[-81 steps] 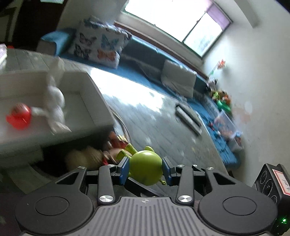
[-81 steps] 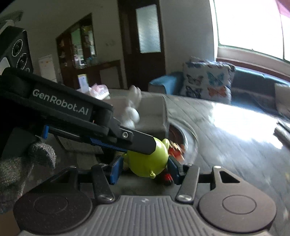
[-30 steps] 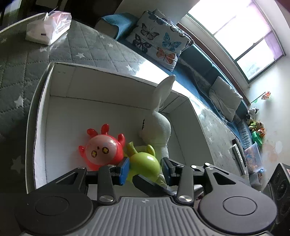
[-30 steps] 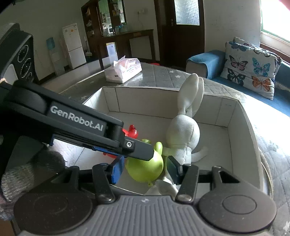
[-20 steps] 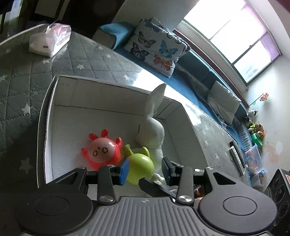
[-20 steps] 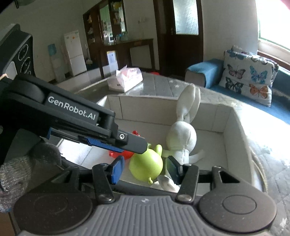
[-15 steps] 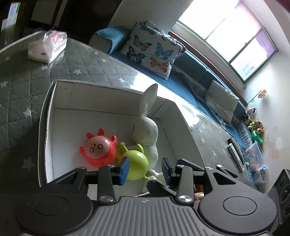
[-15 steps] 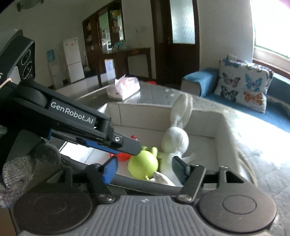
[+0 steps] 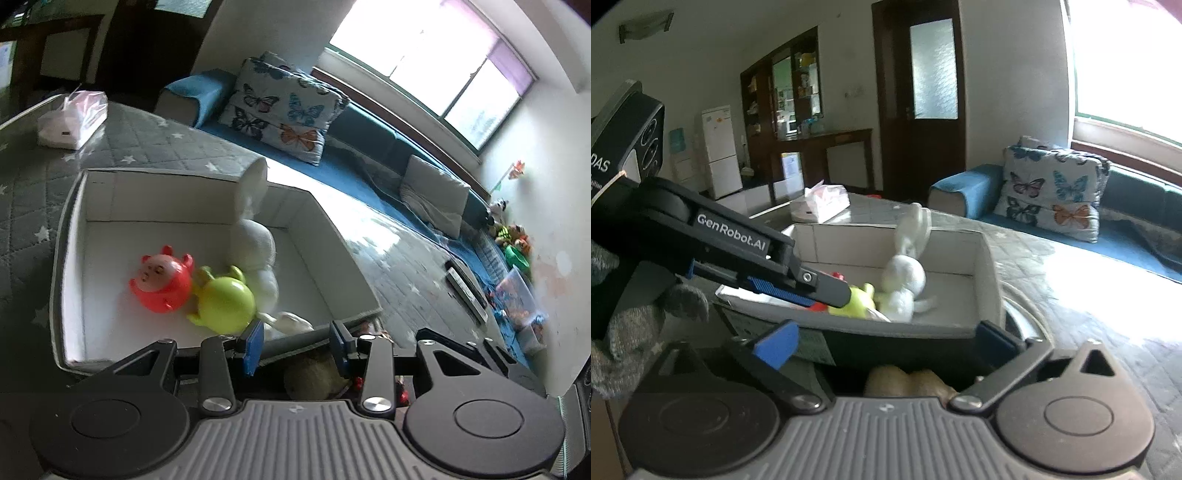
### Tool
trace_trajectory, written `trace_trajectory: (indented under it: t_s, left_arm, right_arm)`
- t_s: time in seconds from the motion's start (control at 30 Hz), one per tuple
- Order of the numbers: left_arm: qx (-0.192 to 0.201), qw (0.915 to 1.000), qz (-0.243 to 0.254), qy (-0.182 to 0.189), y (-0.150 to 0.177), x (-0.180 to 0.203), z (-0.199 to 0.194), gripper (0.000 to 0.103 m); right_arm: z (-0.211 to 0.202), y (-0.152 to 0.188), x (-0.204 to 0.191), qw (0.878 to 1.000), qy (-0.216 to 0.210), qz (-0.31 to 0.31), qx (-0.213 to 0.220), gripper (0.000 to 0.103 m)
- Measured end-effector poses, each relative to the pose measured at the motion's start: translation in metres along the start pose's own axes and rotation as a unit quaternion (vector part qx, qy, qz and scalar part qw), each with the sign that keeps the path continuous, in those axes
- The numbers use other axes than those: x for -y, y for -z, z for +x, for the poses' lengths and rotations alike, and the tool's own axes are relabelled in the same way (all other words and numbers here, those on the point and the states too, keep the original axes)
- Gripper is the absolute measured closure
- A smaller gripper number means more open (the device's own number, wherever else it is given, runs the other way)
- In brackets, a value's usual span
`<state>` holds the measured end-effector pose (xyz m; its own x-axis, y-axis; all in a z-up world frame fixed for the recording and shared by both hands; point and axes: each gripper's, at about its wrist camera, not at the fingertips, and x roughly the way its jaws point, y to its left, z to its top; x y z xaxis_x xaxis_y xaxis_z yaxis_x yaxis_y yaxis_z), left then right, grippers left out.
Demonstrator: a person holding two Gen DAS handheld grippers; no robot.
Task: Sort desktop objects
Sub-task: 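Move the right tool down to the red-and-black cartoon doll, then close the right gripper on the cartoon doll's body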
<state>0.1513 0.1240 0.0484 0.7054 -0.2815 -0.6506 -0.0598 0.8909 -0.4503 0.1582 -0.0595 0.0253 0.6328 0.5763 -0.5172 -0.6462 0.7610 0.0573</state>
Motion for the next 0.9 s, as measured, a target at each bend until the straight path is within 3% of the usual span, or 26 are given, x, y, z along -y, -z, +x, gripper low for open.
trace_trajectory:
  t_s: [0.27,0.57,0.9]
  left_arm:
    - [-0.014,0.9994,0.023,0.019,0.019,0.025,0.009,0.062]
    - [-0.038,0.9988,0.023,0.023,0.031,0.034,0.031,0.062]
    - [-0.047,0.9978,0.006,0.047,0.029,0.041,0.042,0.062]
  right_arm:
    - [-0.018,0.032,0.017,0.999,0.042,0.013,-0.018,0.000]
    - [-0.004,0.051,0.041,0.997,0.052,0.039,-0.051,0.000]
    - [0.018,0.061,0.057,0.994,0.052,0.067,-0.074,0.013]
